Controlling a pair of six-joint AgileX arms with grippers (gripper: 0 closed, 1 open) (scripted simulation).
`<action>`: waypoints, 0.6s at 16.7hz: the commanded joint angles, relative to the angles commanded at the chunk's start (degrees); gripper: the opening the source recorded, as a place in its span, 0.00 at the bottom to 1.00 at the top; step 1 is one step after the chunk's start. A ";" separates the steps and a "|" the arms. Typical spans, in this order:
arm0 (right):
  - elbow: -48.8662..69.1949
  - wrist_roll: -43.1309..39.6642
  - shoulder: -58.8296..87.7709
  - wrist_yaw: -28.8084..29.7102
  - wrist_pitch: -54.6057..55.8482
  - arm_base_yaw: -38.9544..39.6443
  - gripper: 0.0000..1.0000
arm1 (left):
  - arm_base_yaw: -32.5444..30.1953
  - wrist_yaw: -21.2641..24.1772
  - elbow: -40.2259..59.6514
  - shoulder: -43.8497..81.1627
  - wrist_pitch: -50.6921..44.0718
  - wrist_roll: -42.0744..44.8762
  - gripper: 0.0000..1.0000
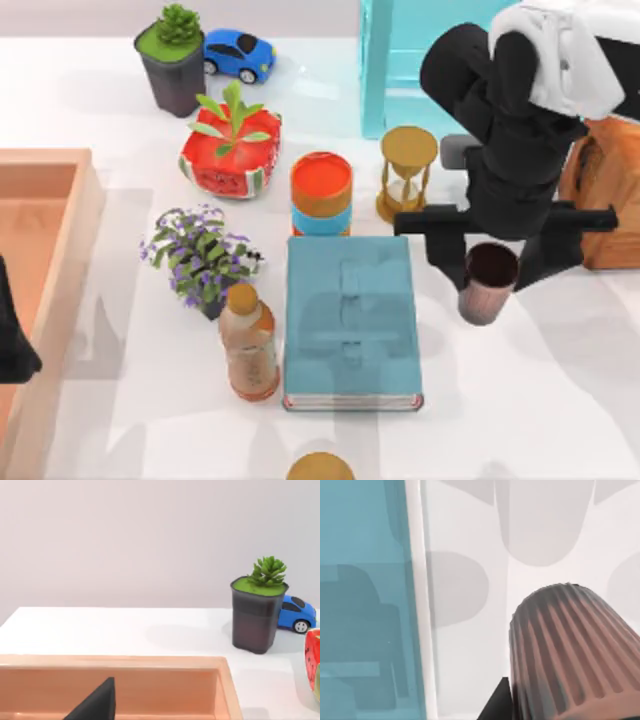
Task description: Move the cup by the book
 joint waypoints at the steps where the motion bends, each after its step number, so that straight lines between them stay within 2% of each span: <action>1: 0.00 0.00 0.00 0.00 0.00 0.00 0.08 | 0.00 0.00 0.00 0.00 0.00 0.00 1.00; 10: 0.00 0.00 0.00 0.00 0.00 0.00 0.75 | 0.00 0.00 0.00 0.00 0.00 0.00 1.00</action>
